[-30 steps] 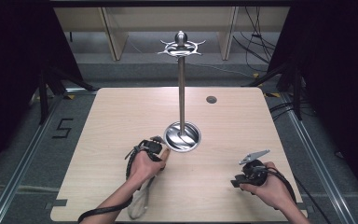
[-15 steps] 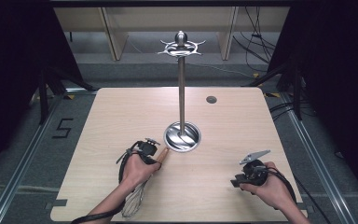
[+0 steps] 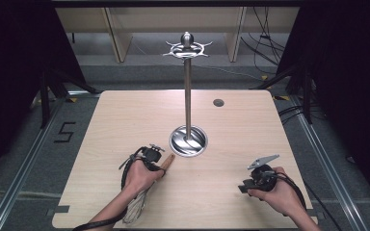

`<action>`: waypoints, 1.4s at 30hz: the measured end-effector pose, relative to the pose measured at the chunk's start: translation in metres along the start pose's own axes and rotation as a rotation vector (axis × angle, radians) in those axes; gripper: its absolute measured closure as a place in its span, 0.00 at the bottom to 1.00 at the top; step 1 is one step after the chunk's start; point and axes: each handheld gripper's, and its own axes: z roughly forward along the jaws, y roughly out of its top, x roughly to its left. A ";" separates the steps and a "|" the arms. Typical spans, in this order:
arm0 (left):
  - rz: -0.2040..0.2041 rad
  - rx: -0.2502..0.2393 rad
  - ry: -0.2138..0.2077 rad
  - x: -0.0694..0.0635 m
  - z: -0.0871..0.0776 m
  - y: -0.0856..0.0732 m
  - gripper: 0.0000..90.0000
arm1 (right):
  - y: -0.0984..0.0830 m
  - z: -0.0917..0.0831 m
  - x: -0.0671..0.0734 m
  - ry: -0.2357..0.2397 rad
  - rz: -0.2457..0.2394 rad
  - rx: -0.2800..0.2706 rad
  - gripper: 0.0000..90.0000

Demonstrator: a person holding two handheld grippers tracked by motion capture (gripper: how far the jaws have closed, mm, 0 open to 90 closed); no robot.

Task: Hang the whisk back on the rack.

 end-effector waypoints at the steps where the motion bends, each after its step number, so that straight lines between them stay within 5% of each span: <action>1: 0.001 0.025 -0.001 -0.001 0.000 0.001 0.77 | 0.000 0.000 0.000 0.001 0.000 0.000 0.74; 4: 0.051 0.069 0.017 -0.001 0.001 0.005 0.75 | 0.000 0.000 0.000 -0.001 0.002 0.004 0.74; 7: 0.049 0.087 0.030 -0.003 0.003 0.008 0.73 | 0.000 0.000 0.001 0.000 0.001 0.005 0.74; 8: 0.066 0.103 0.036 -0.003 0.003 0.009 0.72 | 0.000 0.000 0.001 0.000 0.001 0.004 0.74; 9: 0.126 0.144 0.056 -0.001 0.002 0.012 0.69 | 0.000 0.000 0.001 0.001 0.002 0.004 0.74; 10: 0.098 0.143 0.062 -0.004 0.002 0.012 0.67 | 0.000 0.000 0.000 0.000 0.002 0.005 0.74; 11: 0.134 0.151 0.074 -0.004 0.002 0.014 0.66 | 0.000 0.000 0.000 0.000 0.001 0.005 0.74; 15: 0.155 0.158 0.099 -0.008 0.003 0.015 0.64 | 0.000 0.001 0.000 0.003 -0.001 0.005 0.73; 17: 0.200 0.179 0.104 -0.011 0.004 0.018 0.66 | 0.000 0.001 0.001 0.007 -0.002 0.005 0.73; 23: 0.203 0.215 0.104 -0.009 0.004 0.024 0.74 | 0.000 0.001 0.000 0.003 -0.007 0.002 0.73; 31: 0.183 0.194 0.080 -0.007 0.002 0.018 0.75 | 0.000 0.001 0.001 0.007 -0.001 0.001 0.73; 36: 0.180 0.096 0.063 -0.007 -0.010 0.012 0.75 | 0.000 0.000 0.000 0.005 0.000 0.001 0.73; 37: 0.154 0.034 0.058 -0.010 -0.015 0.009 0.75 | 0.000 0.000 0.000 0.004 0.001 0.000 0.73; 42: 0.135 -0.107 0.047 -0.016 -0.032 0.000 0.75 | 0.000 0.000 0.001 0.004 0.000 0.000 0.73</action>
